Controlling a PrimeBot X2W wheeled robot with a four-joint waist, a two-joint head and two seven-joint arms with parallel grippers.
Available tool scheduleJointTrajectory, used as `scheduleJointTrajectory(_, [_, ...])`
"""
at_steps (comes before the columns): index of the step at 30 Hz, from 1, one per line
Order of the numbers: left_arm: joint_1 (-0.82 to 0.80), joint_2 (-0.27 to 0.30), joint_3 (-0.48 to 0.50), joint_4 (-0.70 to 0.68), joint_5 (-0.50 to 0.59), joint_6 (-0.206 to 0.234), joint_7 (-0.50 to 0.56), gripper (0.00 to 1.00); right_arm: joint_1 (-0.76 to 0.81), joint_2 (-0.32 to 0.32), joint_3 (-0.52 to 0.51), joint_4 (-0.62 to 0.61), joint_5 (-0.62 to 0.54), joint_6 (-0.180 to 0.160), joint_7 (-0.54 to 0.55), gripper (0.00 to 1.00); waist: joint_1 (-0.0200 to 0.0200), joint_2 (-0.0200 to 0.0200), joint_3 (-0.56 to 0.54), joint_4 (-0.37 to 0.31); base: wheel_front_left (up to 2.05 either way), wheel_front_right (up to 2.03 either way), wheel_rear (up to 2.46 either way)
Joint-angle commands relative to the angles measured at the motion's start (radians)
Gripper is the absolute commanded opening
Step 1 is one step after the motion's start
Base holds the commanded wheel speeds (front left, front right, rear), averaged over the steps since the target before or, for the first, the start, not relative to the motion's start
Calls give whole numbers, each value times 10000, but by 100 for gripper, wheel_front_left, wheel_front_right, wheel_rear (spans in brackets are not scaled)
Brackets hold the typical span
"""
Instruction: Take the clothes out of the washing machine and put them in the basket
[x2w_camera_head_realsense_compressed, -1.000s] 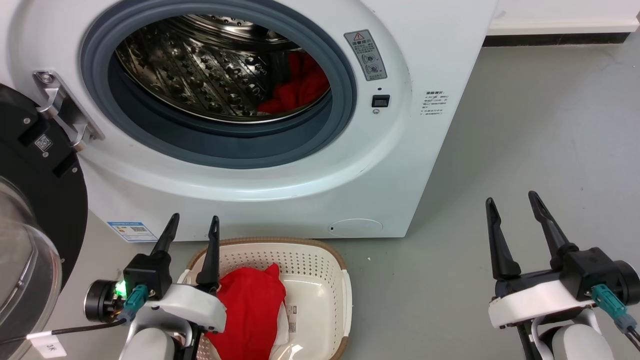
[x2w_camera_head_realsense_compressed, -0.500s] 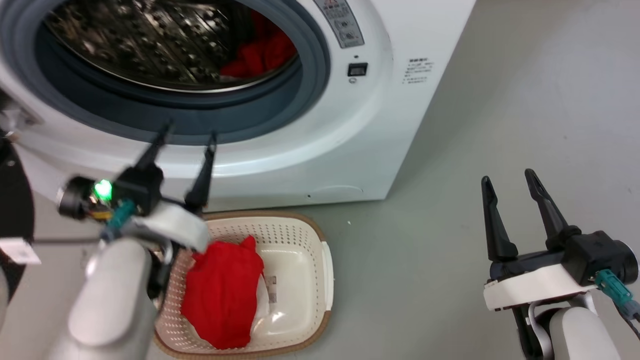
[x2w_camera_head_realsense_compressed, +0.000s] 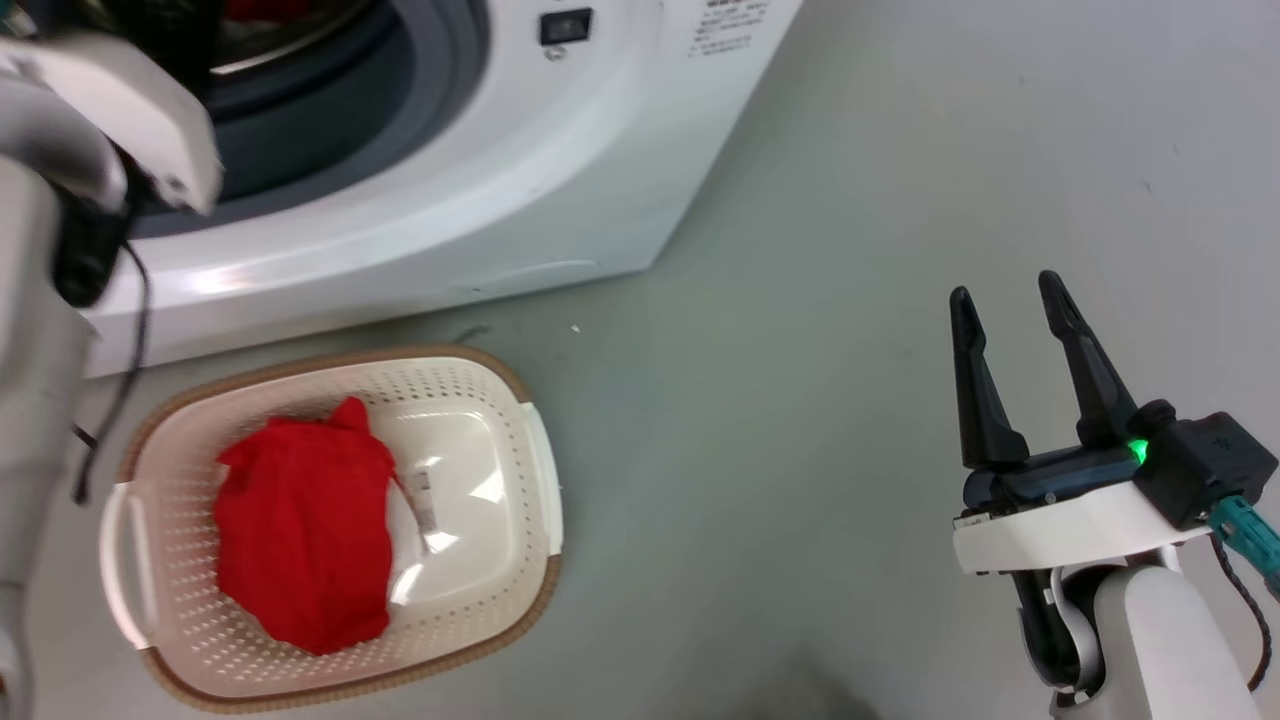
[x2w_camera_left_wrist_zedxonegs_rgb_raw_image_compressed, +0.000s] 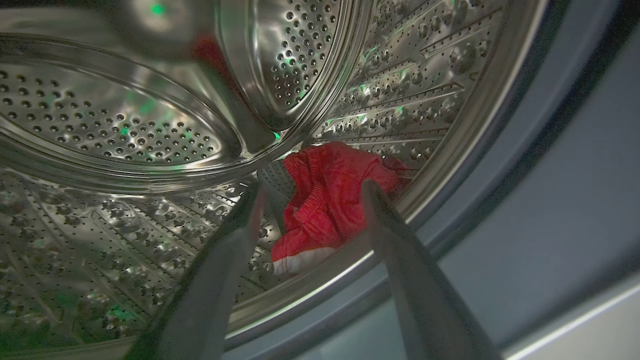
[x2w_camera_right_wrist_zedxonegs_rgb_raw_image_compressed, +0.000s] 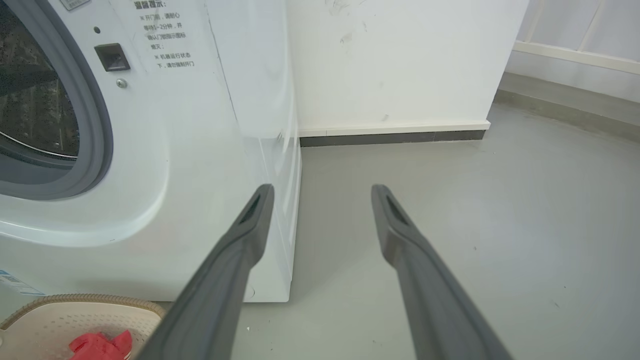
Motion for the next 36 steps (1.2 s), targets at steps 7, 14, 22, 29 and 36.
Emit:
scheduleJointTrajectory(7, [-3261,1276,-947,1431,-1469,14,2448,100,-302,35,593,-257,728,-8,-24,100,-2,0,2072,-1516,0,0,0])
scheduleJointTrajectory(14, [-4759,1602,-1145,2087,-1553,46,3652,100,-264,33,971,-445,892,-8,-24,100,-2,0,2754,-1927,0,0,0])
scheduleJointTrajectory(22, [-6243,1510,-1387,2891,-1305,235,4969,100,-225,38,1352,-583,1407,-7,-24,100,-2,0,3379,-2375,0,0,0])
scheduleJointTrajectory(29, [-6882,1146,-1727,3511,-1235,185,5688,100,-9,33,1481,-723,1484,-8,-24,100,-2,0,3624,-2351,0,0,0])
scheduleJointTrajectory(36, [-6967,940,-2034,3957,-1420,71,6258,100,51,33,1444,-800,1511,-8,-24,100,-2,0,3736,-2313,0,0,0])
